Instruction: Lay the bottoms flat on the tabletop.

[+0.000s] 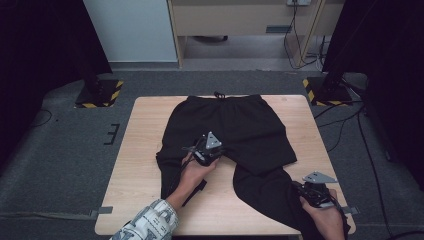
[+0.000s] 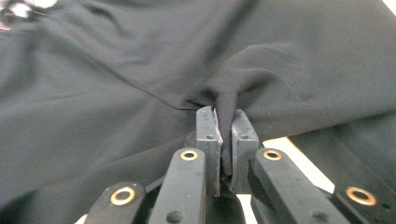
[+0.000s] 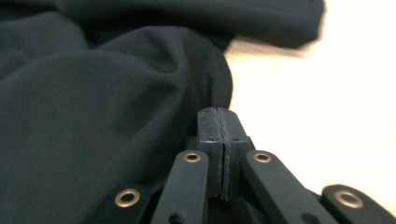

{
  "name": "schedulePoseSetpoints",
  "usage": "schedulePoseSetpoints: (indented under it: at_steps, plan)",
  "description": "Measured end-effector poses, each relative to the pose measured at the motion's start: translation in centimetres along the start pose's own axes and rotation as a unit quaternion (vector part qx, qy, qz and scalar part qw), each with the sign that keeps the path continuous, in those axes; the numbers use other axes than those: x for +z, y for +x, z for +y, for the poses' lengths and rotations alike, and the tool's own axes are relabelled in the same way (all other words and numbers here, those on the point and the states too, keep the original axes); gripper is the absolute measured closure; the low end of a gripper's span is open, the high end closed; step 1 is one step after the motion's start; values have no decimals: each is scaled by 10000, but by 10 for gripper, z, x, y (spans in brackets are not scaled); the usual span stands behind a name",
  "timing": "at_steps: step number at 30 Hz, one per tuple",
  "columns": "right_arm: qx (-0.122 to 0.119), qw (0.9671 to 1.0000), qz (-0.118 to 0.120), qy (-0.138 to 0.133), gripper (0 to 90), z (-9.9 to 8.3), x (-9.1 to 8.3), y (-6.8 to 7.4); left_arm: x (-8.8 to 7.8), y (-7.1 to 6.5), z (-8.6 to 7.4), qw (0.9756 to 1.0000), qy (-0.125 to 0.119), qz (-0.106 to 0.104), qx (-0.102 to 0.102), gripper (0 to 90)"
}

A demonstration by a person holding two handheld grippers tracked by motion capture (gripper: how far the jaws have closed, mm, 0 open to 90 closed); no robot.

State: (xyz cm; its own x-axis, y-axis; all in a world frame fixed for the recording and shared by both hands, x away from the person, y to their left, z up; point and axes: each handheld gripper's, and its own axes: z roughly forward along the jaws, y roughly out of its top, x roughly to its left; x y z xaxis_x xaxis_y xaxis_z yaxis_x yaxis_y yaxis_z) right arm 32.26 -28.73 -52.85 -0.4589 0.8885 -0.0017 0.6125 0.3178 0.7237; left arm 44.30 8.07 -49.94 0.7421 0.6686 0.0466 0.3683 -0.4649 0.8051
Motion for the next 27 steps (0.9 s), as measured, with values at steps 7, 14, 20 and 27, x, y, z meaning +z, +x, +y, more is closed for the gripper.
schedulePoseSetpoints:
  at_steps: [7, 14, 20, 27]
  plan:
    - [160, 9991, -248, 304, 896, -14, -23, -11, -5, 17, -5, 9996, 8, 190, -209, 842]
    - [245, 9984, -294, 416, 881, -21, -41, -14, 0, 25, -12, 9992, 179, 241, -254, 834]
    - [450, 9975, -83, -546, 601, 5, -36, -10, 7, 20, -17, 9994, 258, 132, -166, 680]
    - [268, 9993, 57, -235, 550, 23, 9, 1, 10, 4, -26, 9983, 528, 86, 212, 551]
